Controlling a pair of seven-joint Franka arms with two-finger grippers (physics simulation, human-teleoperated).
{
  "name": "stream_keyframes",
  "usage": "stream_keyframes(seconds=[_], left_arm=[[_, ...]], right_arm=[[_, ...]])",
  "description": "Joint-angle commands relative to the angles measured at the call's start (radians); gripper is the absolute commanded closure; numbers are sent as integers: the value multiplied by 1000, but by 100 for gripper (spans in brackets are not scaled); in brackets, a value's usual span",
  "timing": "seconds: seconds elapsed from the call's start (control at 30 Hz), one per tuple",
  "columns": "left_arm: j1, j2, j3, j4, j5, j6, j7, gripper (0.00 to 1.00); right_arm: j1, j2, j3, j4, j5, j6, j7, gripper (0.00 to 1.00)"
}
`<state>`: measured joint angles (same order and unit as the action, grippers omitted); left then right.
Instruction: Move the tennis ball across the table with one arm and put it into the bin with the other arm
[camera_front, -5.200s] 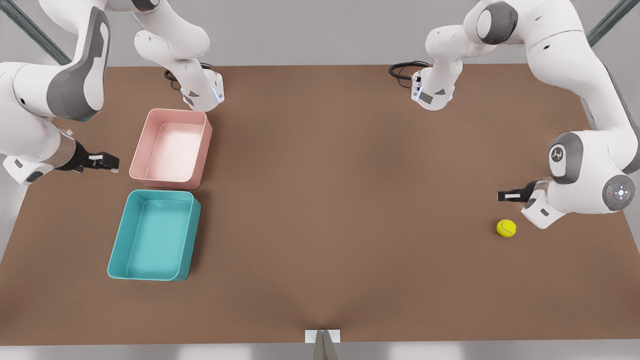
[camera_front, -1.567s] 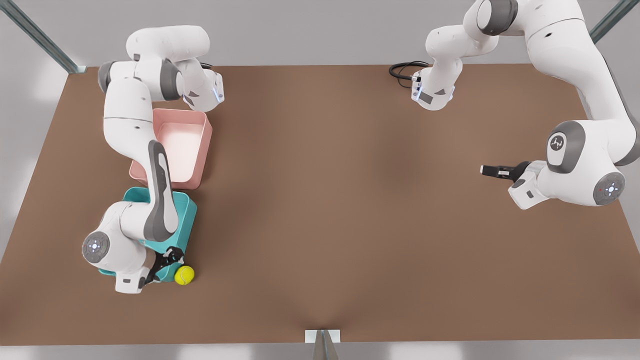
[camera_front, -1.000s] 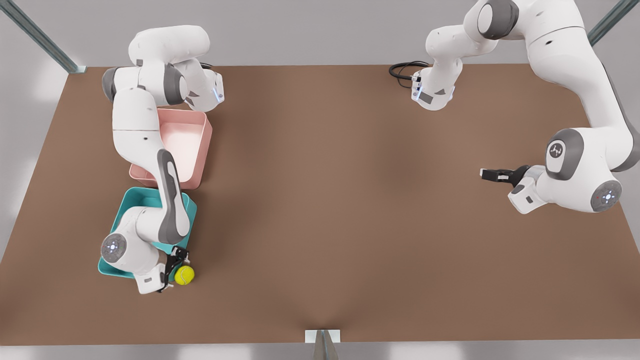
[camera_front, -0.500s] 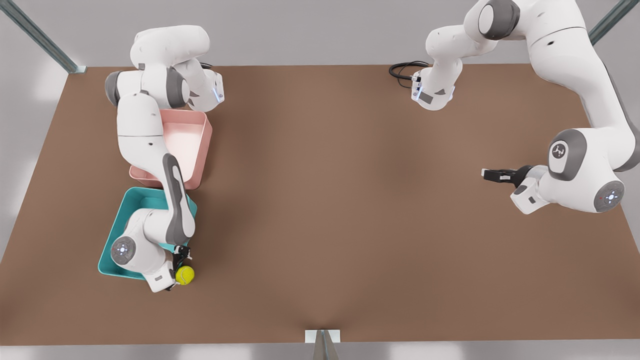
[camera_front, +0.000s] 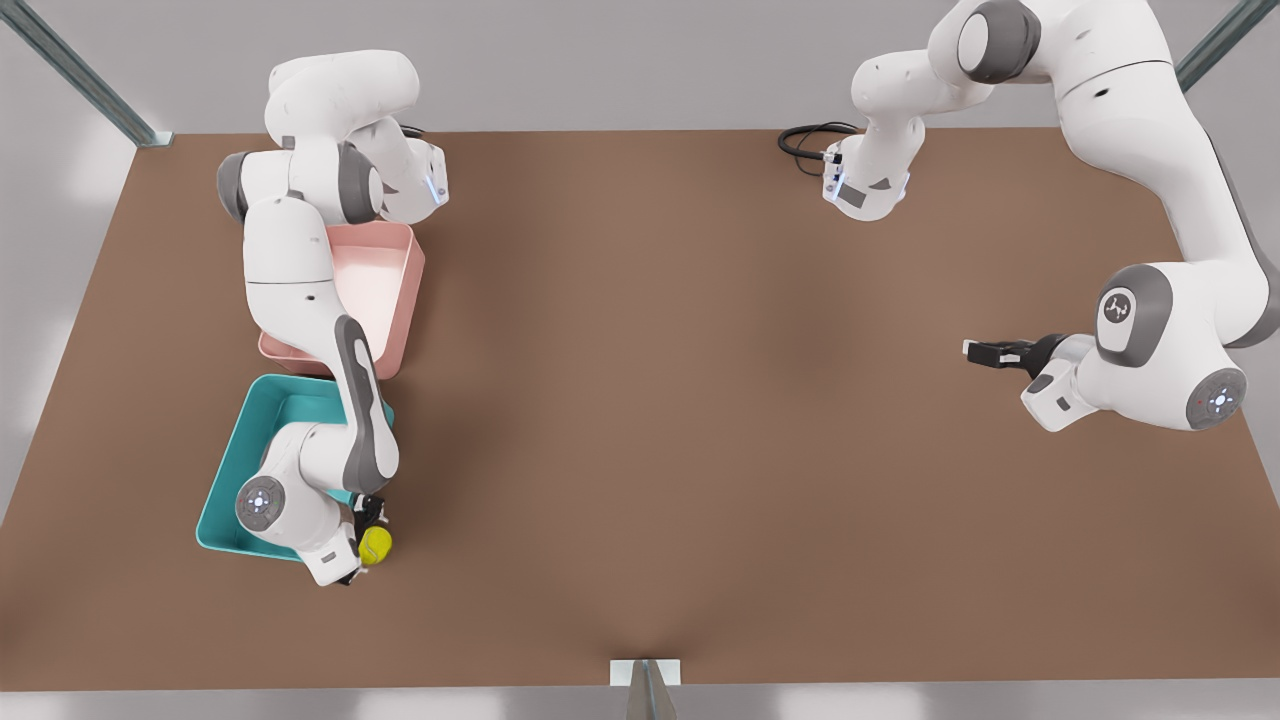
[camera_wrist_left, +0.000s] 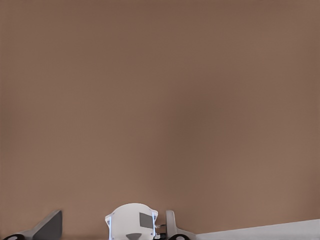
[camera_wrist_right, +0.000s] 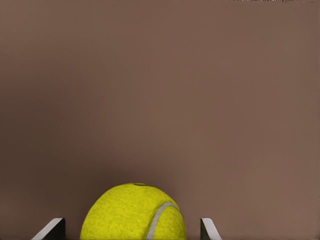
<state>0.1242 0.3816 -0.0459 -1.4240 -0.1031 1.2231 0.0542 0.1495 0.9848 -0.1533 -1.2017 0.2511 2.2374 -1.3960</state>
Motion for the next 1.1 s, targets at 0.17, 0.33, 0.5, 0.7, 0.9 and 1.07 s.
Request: stream_keyframes(seconds=[0.17, 0.33, 0.5, 0.7, 0.9, 1.07], left_arm=[[0, -1, 0, -1, 0, 0, -2, 0], [0, -1, 0, -1, 0, -2, -2, 0], [0, 2, 0, -1, 0, 0, -2, 0], [0, 2, 0, 0, 0, 0, -2, 0], [0, 2, 0, 0, 0, -2, -2, 0], [0, 2, 0, 0, 0, -2, -2, 0]], right_arm=[[2, 17, 0, 13, 2, 22, -43, 0], [2, 45, 0, 30, 4, 36, -43, 0], [1, 54, -2, 27, 7, 56, -43, 0], [1, 58, -3, 27, 7, 56, -43, 6], [1, 57, -5, 25, 4, 56, -44, 49], [16, 32, 1, 24, 22, 44, -41, 49]])
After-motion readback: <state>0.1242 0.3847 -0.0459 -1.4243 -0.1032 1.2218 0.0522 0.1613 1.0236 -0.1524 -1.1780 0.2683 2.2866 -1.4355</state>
